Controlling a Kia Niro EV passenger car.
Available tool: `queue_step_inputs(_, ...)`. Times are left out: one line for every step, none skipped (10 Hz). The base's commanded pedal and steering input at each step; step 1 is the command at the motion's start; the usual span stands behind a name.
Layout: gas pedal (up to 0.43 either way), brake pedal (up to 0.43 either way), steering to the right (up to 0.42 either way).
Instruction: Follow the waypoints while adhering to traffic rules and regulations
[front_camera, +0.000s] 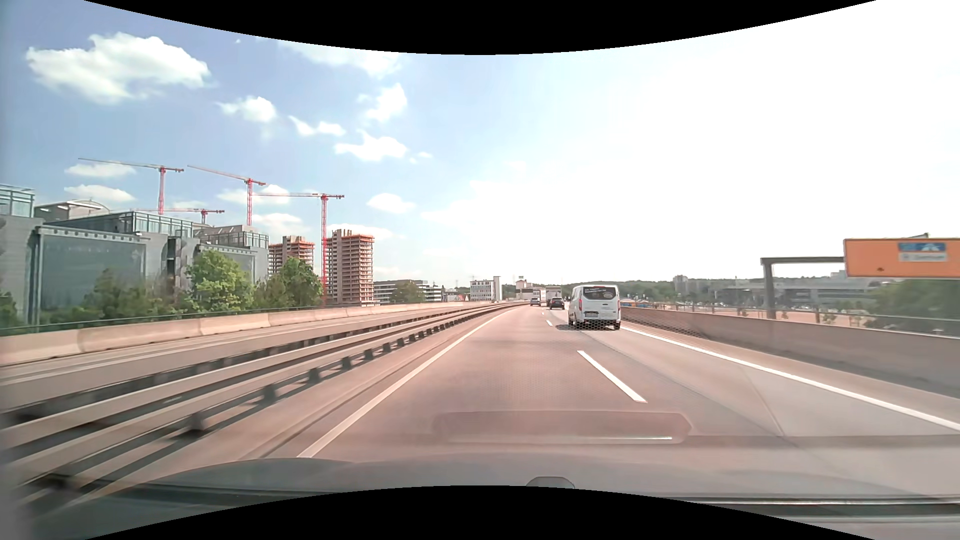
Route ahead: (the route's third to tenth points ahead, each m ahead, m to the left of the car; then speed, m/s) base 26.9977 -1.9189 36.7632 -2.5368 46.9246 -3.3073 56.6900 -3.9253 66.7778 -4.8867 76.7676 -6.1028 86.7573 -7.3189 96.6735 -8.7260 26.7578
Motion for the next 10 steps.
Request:
queue_step_inputs(0.189, 0.000, 0.005)
queue_step_inputs(0.189, 0.000, 0.005)
queue_step_inputs(0.189, 0.000, 0.005)
queue_step_inputs(0.189, 0.000, 0.005)
queue_step_inputs(0.189, 0.000, 0.005)
queue_step_inputs(0.189, 0.000, 0.006)
queue_step_inputs(0.189, 0.000, 0.006)
queue_step_inputs(0.189, 0.000, 0.007)
queue_step_inputs(0.189, 0.000, 0.006)
queue_step_inputs(0.189, 0.000, 0.006)
